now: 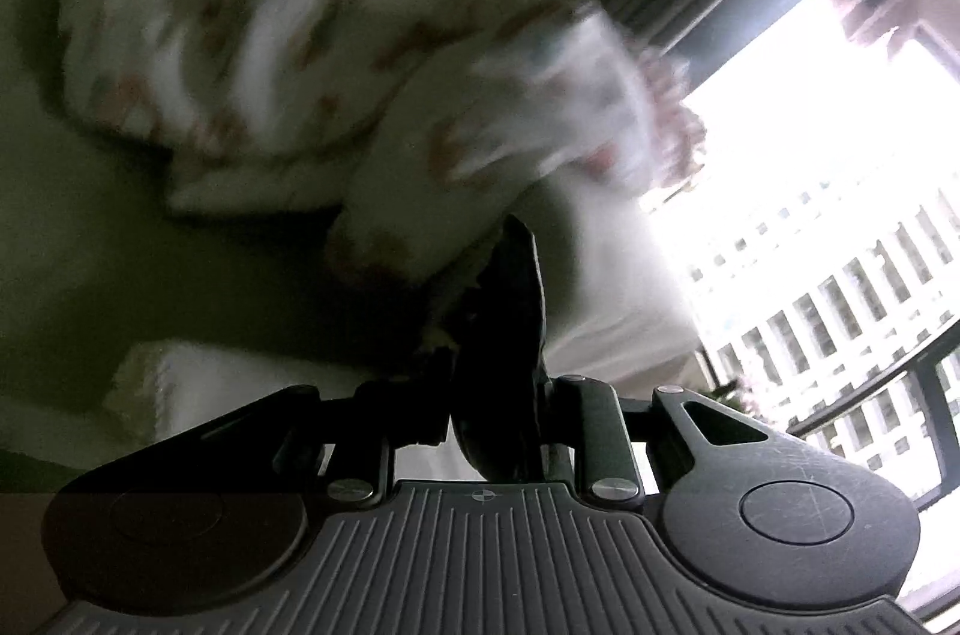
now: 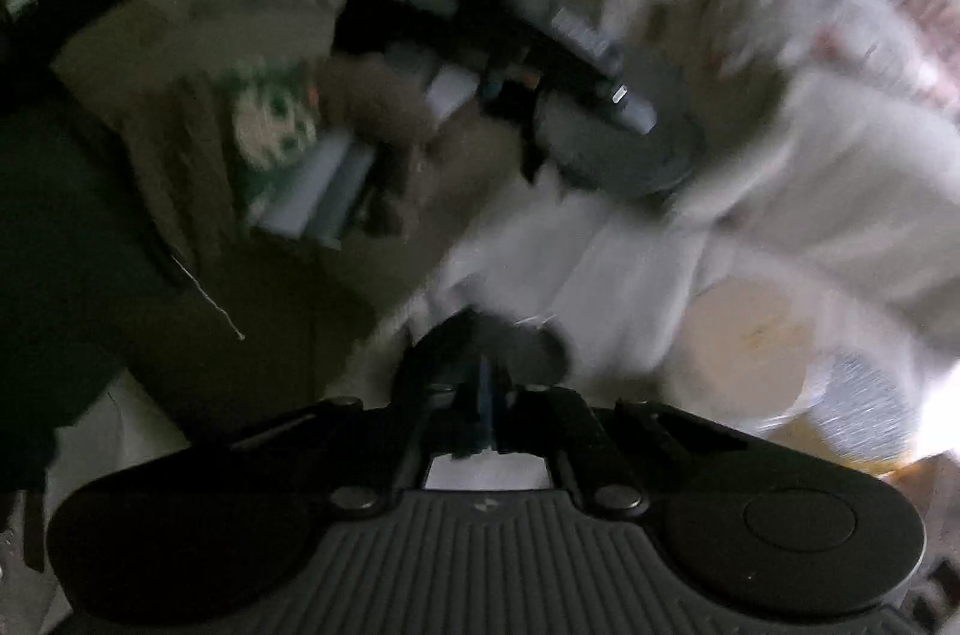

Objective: Organize soft objects

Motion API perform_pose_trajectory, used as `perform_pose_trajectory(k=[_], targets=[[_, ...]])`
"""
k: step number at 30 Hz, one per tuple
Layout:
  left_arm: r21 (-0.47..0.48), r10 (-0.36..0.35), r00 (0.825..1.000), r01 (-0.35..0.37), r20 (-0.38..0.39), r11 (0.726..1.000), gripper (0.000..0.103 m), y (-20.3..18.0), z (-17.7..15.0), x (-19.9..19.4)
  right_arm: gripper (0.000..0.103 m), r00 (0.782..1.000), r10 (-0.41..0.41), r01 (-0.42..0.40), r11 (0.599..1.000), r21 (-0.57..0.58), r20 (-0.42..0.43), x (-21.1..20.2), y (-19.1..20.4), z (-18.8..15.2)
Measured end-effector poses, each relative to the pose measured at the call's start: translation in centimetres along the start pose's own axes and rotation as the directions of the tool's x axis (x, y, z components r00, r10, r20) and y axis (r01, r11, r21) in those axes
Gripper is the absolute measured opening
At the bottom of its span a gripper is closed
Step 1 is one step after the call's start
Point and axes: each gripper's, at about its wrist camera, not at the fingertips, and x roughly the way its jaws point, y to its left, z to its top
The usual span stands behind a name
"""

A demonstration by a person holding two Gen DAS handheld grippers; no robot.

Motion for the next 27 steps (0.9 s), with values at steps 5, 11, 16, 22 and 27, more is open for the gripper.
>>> perform_pose_trajectory(k=[5, 11, 16, 22, 27], targets=[[0.046, -0.014, 1.0, 0.013, 0.021, 0.999, 0.026, -3.3, -0.3, -1.6, 0.002, 0.994, -0.026, 0.028, 0.999, -0.016, 0.109, -6.1, -3.1, -0.3], [-0.074, -0.044, 0.999, 0.042, -0.013, 0.996, 0.026, 0.2, -2.6, -0.5, 0.101, 0.989, -0.033, 0.046, 0.995, -0.085, 0.144, -1.1, -0.4, -3.6], [-0.106, -0.048, 0.998, 0.045, -0.027, 0.993, 0.026, 3.4, -3.4, -0.3, 0.1, 0.99, -0.081, 0.085, 0.996, -0.032, 0.116, 6.3, 4.5, -4.5], [-0.148, -0.076, 0.996, 0.068, -0.047, 0.987, 0.026, 6.3, -4.4, -0.3, 0.088, 0.972, -0.221, 0.227, 0.971, 0.07, -0.078, 15.5, 4.3, -3.0], [-0.188, -0.062, 0.996, 0.049, -0.064, 0.981, 0.026, 7.6, -5.4, -0.2, 0.074, 0.979, -0.193, 0.196, 0.979, 0.054, -0.058, 14.6, 3.9, -3.2]])
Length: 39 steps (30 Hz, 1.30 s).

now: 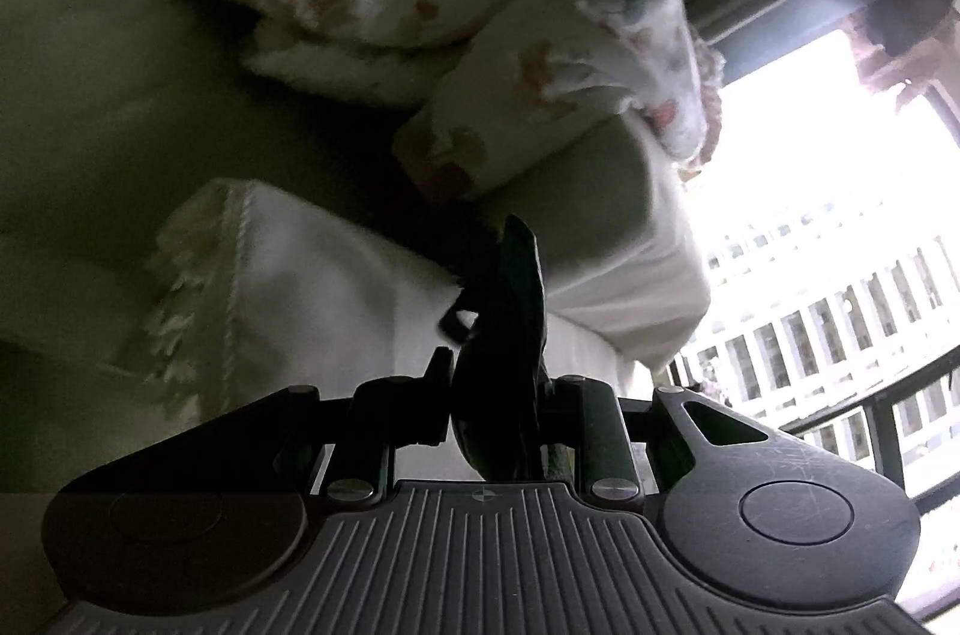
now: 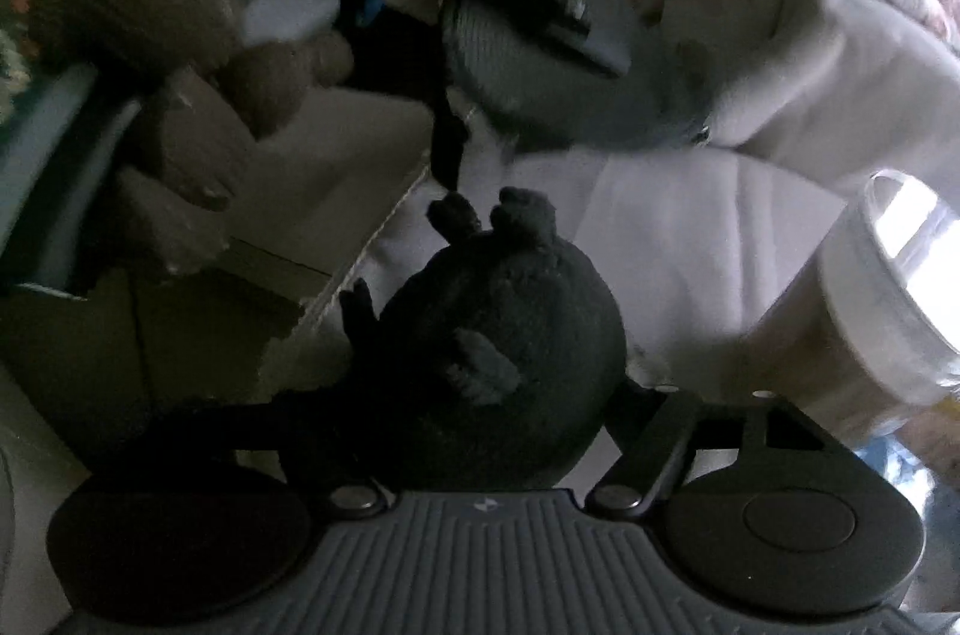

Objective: Organize soft objects

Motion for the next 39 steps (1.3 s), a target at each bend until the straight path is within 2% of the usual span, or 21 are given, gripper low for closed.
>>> perform_pose_trajectory(k=[2, 5, 7, 9, 12, 14, 17, 20, 22, 24, 26, 28, 30, 32, 34, 36, 39], targets=[[-0.008, -0.005, 1.0, 0.005, 0.005, 1.0, 0.026, -0.5, -0.1, -0.4, 0.073, 1.0, 0.029, -0.029, 1.0, 0.006, -0.005, -1.0, -0.5, 0.0], [0.03, -0.016, 1.0, 0.015, 0.027, 0.999, 0.026, -3.1, 0.2, -1.6, 0.072, 0.993, 0.122, -0.121, 0.992, 0.037, -0.008, -4.2, -1.9, 0.1], [0.066, -0.044, 0.998, 0.041, 0.044, 0.997, 0.026, -5.9, 0.6, -2.5, 0.072, 0.985, 0.158, -0.16, 0.987, 0.012, 0.062, -8.3, -3.2, 0.4], [0.115, -0.091, 0.994, 0.084, 0.055, 0.99, 0.026, -10.0, 0.9, -3.3, 0.072, 0.971, 0.158, -0.156, 0.987, -0.027, 0.179, -13.3, -5.3, 0.5], [0.196, -0.147, 0.988, 0.137, 0.038, 0.971, 0.026, -16.2, 0.3, -3.5, 0.073, 0.935, 0.09, -0.089, 0.996, -0.02, 0.343, -20.8, -10.3, 0.0], [0.237, -0.18, 0.984, 0.173, 0.007, 0.956, 0.026, -20.0, -0.8, -2.8, 0.073, 0.913, -0.001, -0.005, 1.0, 0.015, 0.408, -24.7, -14.1, -0.9], [0.279, -0.225, 0.971, 0.238, -0.077, 0.93, 0.026, -24.7, -3.5, -0.4, 0.073, 0.881, -0.164, 0.154, 0.986, 0.059, 0.444, -28.6, -19.0, -3.4], [0.291, -0.229, 0.96, 0.267, -0.159, 0.919, 0.026, -27.8, -7.1, 2.7, 0.073, 0.867, -0.279, 0.248, 0.96, 0.128, 0.412, -30.5, -23.4, -6.7], [0.275, -0.253, 0.945, 0.306, -0.209, 0.912, 0.026, -29.3, -9.7, 5.3, 0.073, 0.869, -0.325, 0.276, 0.944, 0.181, 0.374, -30.6, -25.7, -8.9], [0.239, -0.265, 0.933, 0.322, -0.241, 0.916, 0.026, -29.8, -11.8, 8.0, 0.073, 0.875, -0.346, 0.287, 0.934, 0.213, 0.339, -30.3, -27.4, -10.8], [0.215, -0.246, 0.939, 0.299, -0.24, 0.93, 0.027, -29.5, -13.5, 10.7, 0.073, 0.887, -0.35, 0.283, 0.928, 0.244, 0.302, -29.5, -29.0, -12.2], [0.225, -0.175, 0.943, 0.242, -0.282, 0.944, 0.03, -29.0, -15.1, 13.8, 0.073, 0.906, -0.324, 0.25, 0.929, 0.274, 0.271, -28.6, -30.0, -13.5], [0.252, -0.073, 0.937, 0.167, -0.341, 0.953, 0.032, -28.5, -16.7, 16.4, 0.073, 0.926, -0.287, 0.209, 0.931, 0.299, 0.246, -27.8, -30.8, -14.2], [0.317, 0.0, 0.931, 0.124, -0.365, 0.94, 0.033, -28.5, -17.8, 17.6, 0.073, 0.942, -0.253, 0.175, 0.931, 0.319, 0.222, -26.4, -30.2, -15.8], [0.384, 0.036, 0.934, 0.11, -0.355, 0.917, 0.033, -28.9, -18.5, 17.5, 0.073, 0.953, -0.227, 0.152, 0.931, 0.332, 0.199, -24.9, -30.9, -16.3], [0.454, 0.057, 0.946, 0.1, -0.318, 0.885, 0.033, -29.6, -18.8, 16.7, 0.073, 0.964, -0.204, 0.137, 0.932, 0.337, 0.171, -23.3, -31.4, -17.1], [0.491, 0.053, 0.962, 0.089, -0.268, 0.867, 0.033, -30.2, -18.2, 15.2, 0.074, 0.977, -0.169, 0.116, 0.934, 0.338, 0.132, -21.4, -32.0, -17.3]])
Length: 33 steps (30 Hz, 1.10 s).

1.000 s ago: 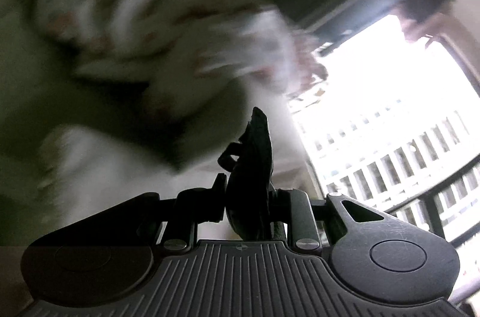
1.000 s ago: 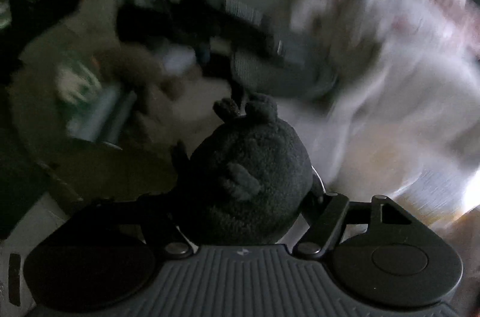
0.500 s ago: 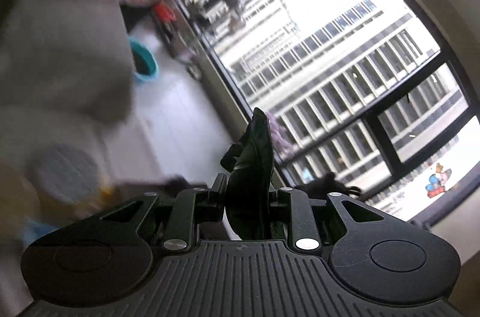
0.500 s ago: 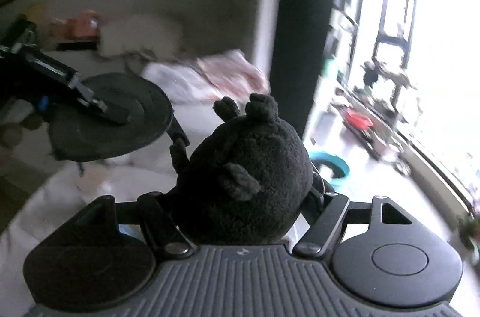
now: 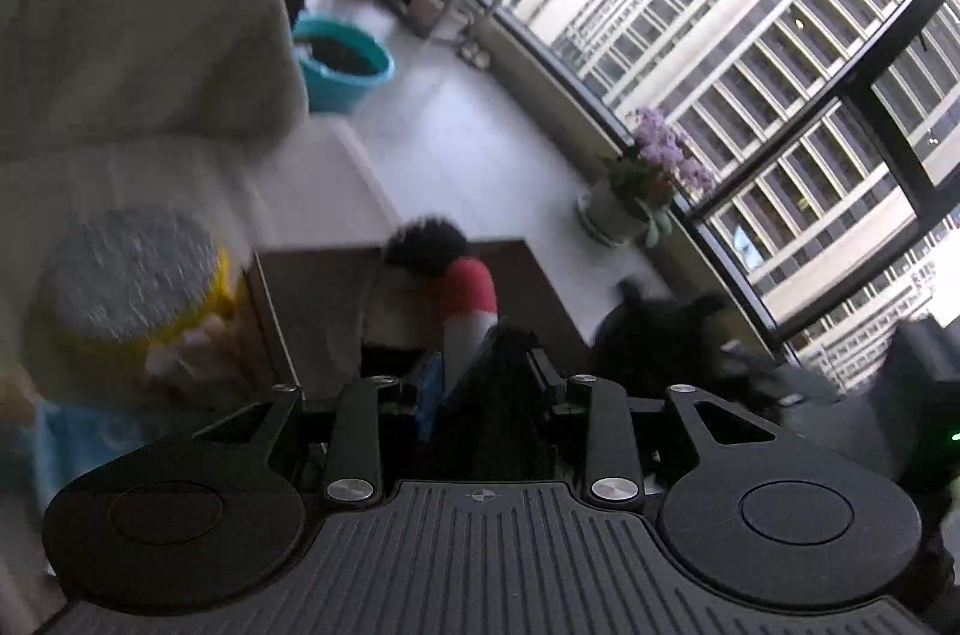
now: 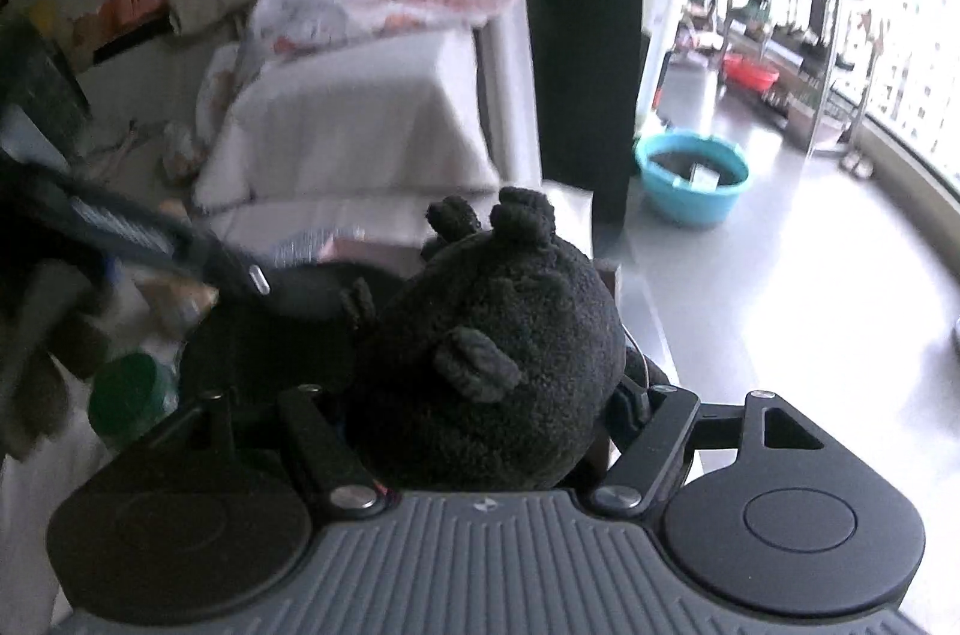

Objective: Organize soft objects

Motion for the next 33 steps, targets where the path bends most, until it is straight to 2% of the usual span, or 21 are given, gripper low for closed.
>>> perform_pose_trajectory(k=[4, 7, 11, 14, 16, 17, 19, 20, 22, 24, 26, 27, 33], targets=[[0.022, 0.011, 0.999, -0.012, 0.035, 1.0, 0.033, -0.4, 0.3, -1.3, 0.079, 0.998, 0.031, -0.031, 1.0, 0.005, -0.046, 1.6, 0.2, -0.9], [0.057, 0.043, 0.999, -0.042, -0.004, 0.997, 0.033, -1.0, -0.1, -1.4, 0.082, 0.996, 0.081, -0.08, 0.996, 0.025, -0.043, 0.9, -0.3, -1.1], [0.109, 0.116, 0.992, -0.111, -0.043, 0.988, 0.036, -2.2, -0.9, 0.0, 0.087, 0.991, 0.128, -0.13, 0.99, 0.044, 0.046, -2.5, -1.3, -0.8], [0.109, 0.14, 0.988, -0.133, -0.058, 0.985, 0.039, -2.3, -1.2, 0.9, 0.087, 0.984, 0.116, -0.122, 0.992, 0.044, 0.135, -4.9, -2.0, -0.8], [0.113, 0.148, 0.986, -0.139, -0.071, 0.984, 0.039, -2.1, -1.5, 1.3, 0.081, 0.985, 0.095, -0.099, 0.995, 0.02, 0.141, -5.7, -1.9, -0.9], [0.117, 0.15, 0.985, -0.139, -0.086, 0.983, 0.038, -2.0, -1.7, 1.8, 0.073, 0.988, 0.092, -0.093, 0.996, 0.002, 0.122, -5.5, -1.6, -0.8], [0.107, 0.131, 0.982, -0.117, -0.135, 0.987, 0.038, -1.6, -2.0, 3.3, 0.063, 0.996, 0.079, -0.078, 0.997, -0.02, 0.052, -4.7, -1.1, -1.2], [0.099, 0.114, 0.983, -0.1, -0.144, 0.99, 0.04, -1.4, -2.3, 3.5, 0.063, 0.998, 0.06, -0.06, 0.998, -0.023, 0.034, -4.3, -0.9, -1.5], [0.098, 0.098, 0.989, -0.087, -0.112, 0.991, 0.04, -1.2, -2.3, 2.8, 0.063, 0.998, 0.033, -0.032, 0.999, -0.022, 0.045, -3.7, -0.7, -2.2], [0.074, 0.06, 0.997, -0.056, -0.057, 0.996, 0.04, -0.9, -1.7, 1.1, 0.062, 0.998, 0.041, -0.041, 0.999, 0.004, 0.044, -3.4, -0.7, -2.2], [0.066, 0.047, 0.999, -0.047, 0.002, 0.997, 0.04, -0.6, -1.4, -0.9, 0.055, 0.993, 0.122, -0.122, 0.991, 0.048, 0.005, -2.5, -0.8, -2.1], [0.066, 0.048, 0.999, -0.05, 0.023, 0.997, 0.04, -0.5, -1.2, -1.5, 0.055, 0.989, 0.149, -0.149, 0.987, 0.053, 0.005, -2.1, -0.7, -2.2], [0.047, 0.095, 0.993, -0.099, 0.073, 0.994, 0.039, 1.3, -2.2, -5.7, 0.053, 0.999, 0.029, -0.023, 0.991, -0.131, 0.04, -1.5, 2.5, -2.5]])
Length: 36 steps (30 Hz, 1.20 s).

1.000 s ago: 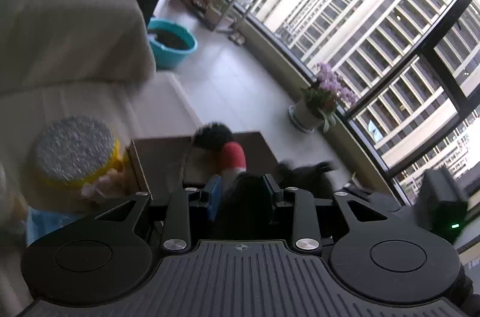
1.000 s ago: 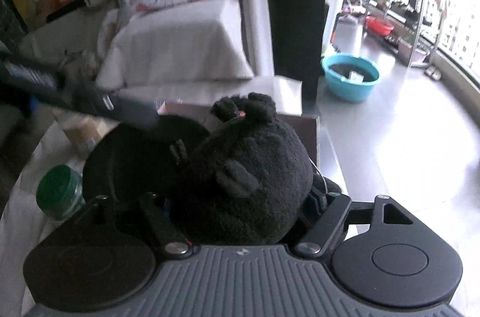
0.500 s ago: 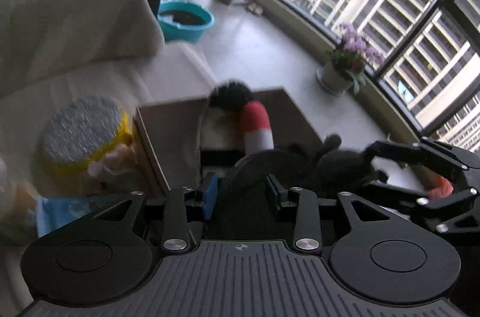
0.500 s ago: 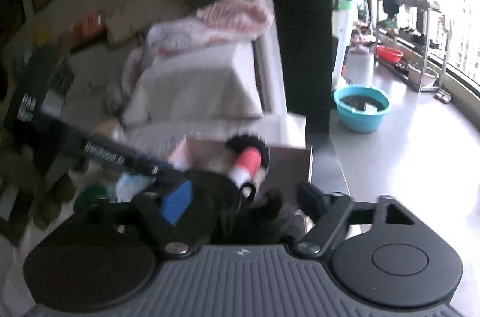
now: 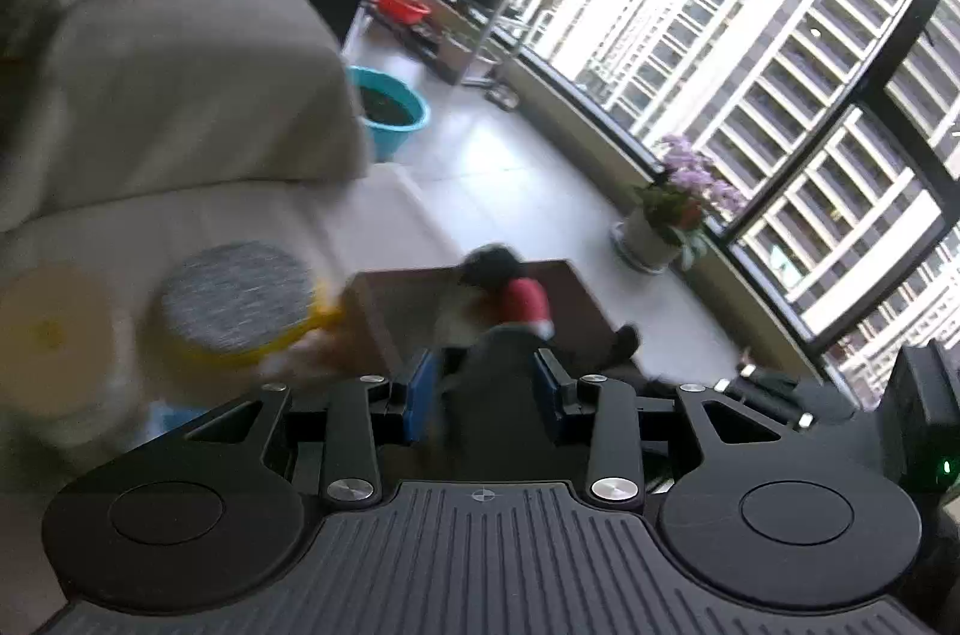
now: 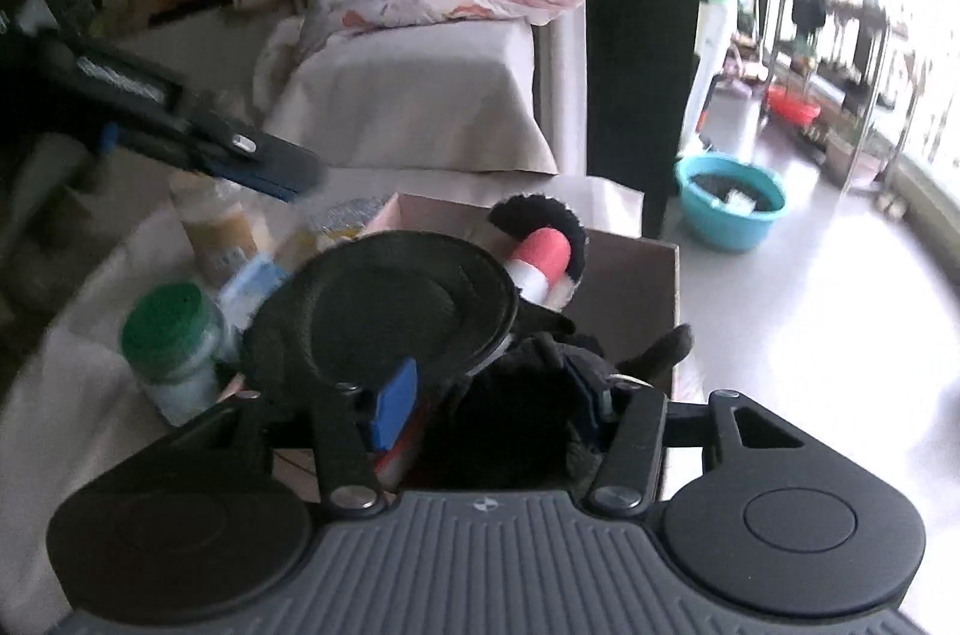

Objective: Organize soft objects
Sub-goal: 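Lower the plush bear and black pad into the pink box and open both grippers, then grasp the glittery yellow-rimmed pad with the right gripper while the left gripper grasps the pink lace cloth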

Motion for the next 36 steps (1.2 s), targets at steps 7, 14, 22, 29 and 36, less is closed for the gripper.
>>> perform_pose_trajectory(k=[7, 14, 22, 29, 36], targets=[[-0.061, 0.11, 0.994, -0.109, 0.016, 0.992, 0.039, 3.9, -3.5, -3.2, 0.054, 1.0, -0.006, 0.005, 1.0, -0.026, -0.023, -0.7, 0.0, 0.2], [-0.232, 0.173, 0.985, -0.164, 0.02, 0.959, 0.039, 9.8, -6.2, -5.3, 0.062, 0.999, 0.001, -0.002, 0.999, -0.048, -0.037, -2.5, 0.9, 1.0], [-0.355, 0.145, 0.989, -0.128, 0.022, 0.926, 0.039, 13.0, -8.3, -3.6, 0.071, 0.996, 0.088, -0.088, 0.996, -0.003, -0.01, -3.9, 3.0, 3.7], [-0.412, 0.123, 0.992, -0.102, 0.024, 0.905, 0.038, 14.1, -8.9, -1.0, 0.071, 0.995, 0.095, -0.096, 0.994, -0.043, -0.028, -3.4, 5.1, 4.1], [-0.421, 0.083, 0.995, -0.049, 0.063, 0.906, 0.033, 15.0, -9.5, -1.1, 0.074, 0.992, 0.105, -0.11, 0.992, -0.067, -0.065, -1.0, 6.4, 8.0]])
